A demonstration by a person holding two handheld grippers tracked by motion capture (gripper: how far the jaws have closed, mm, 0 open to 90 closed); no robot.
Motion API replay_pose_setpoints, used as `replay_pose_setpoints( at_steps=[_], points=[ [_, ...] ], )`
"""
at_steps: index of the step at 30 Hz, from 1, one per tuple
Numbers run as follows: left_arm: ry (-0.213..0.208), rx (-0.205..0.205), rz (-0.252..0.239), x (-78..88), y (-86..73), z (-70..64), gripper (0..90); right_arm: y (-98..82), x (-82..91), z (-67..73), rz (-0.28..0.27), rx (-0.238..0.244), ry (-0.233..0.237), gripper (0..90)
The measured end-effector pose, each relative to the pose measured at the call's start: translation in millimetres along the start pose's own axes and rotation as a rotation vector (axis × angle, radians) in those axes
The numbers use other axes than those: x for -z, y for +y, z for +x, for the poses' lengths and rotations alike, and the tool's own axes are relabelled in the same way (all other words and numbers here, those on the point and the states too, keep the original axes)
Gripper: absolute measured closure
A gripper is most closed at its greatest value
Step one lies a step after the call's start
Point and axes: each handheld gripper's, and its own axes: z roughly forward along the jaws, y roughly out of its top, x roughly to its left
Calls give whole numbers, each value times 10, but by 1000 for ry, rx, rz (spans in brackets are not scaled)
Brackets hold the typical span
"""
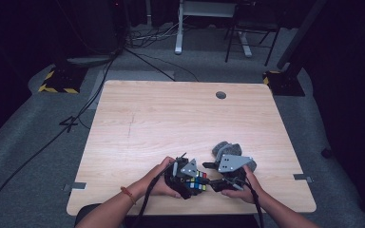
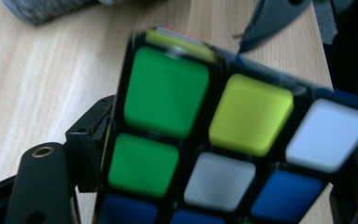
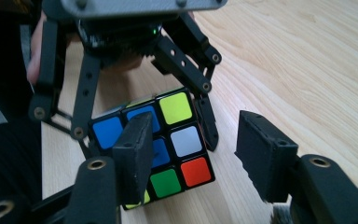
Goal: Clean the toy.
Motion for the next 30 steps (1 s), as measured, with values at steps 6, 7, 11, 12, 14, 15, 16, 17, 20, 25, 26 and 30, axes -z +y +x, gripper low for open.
replay_pose_setpoints(
  at_steps=[6,7,11,12,14,15,16,17,20,25,26,30],
  points=[
    [-19,-21,-3,-53,43,-52,327,57,-66,52,6,33,-10,461],
    [-27,-13,-2,-58,35,-55,327,48,-77,59,13,35,-8,454],
    [-28,-23,-1,-53,14,-38,327,23,-75,55,15,34,-6,433],
    [-25,-19,3,-48,6,-34,326,12,-61,48,13,33,-8,429],
    [-20,-3,4,-39,-17,-18,322,-8,-28,29,8,24,-4,425],
    [-13,0,2,-33,-29,-18,317,-25,5,7,10,23,-11,423],
    [-1,3,6,-18,-34,-14,313,-40,37,-12,10,16,-19,422],
    [8,8,2,-3,-41,-6,300,-55,76,-38,8,11,-27,420],
    [14,27,6,42,-81,-4,274,-108,211,-126,19,4,-76,418],
    [29,43,34,71,-155,-20,263,-246,455,-336,50,-30,-172,418],
    [27,45,35,72,-163,-23,264,-276,501,-380,53,-37,-186,418],
    [34,48,42,103,-188,-25,278,-421,599,-555,98,-88,-215,418]
  ],
)
